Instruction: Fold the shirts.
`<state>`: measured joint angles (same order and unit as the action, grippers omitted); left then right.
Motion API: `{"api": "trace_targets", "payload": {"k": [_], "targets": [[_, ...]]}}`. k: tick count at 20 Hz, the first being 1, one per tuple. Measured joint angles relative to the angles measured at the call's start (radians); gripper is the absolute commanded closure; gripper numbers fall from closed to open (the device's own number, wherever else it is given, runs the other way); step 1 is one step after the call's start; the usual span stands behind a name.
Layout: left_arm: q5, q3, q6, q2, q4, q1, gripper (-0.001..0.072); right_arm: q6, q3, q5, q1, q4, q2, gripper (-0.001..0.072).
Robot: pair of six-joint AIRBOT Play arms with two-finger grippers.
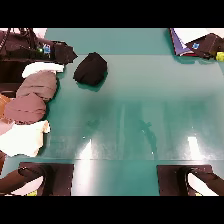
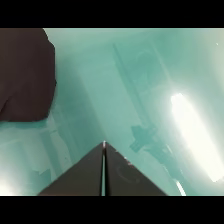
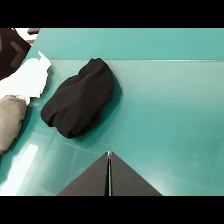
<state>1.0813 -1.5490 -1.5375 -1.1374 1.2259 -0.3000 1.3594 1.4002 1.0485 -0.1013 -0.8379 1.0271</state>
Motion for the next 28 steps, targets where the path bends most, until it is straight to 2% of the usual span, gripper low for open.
{"api": "trace_targets", "payload": {"k": [16,17,18,19,23,28], "targets": [[-0.036,0.001,0.0,-0.001,-0.002,0.0,0.0676,0.0,-0.054,-0.026,0.0,0.001,0.001,0.0689],[-0.05,0.001,0.001,-0.002,-0.002,0.0,0.0572,0.0,-0.054,-0.042,0.0,0.001,0.001,0.0688],[-0.07,0.001,0.002,-0.007,0.0,0.0,0.0222,0.0,-0.055,-0.061,0.0,0.003,0.001,0.0688],[-0.092,0.001,0.002,-0.014,0.005,0.0,0.0057,0.0,-0.055,-0.081,0.0,0.009,0.001,0.0689],[-0.171,0.0,0.001,-0.105,0.065,0.0,0.0054,0.0,-0.055,-0.133,0.0,0.044,0.001,0.0688],[-0.249,0.0,-0.009,-0.338,0.167,0.03,0.0054,0.0,-0.055,-0.141,-0.001,0.076,0.001,0.0688]]}}
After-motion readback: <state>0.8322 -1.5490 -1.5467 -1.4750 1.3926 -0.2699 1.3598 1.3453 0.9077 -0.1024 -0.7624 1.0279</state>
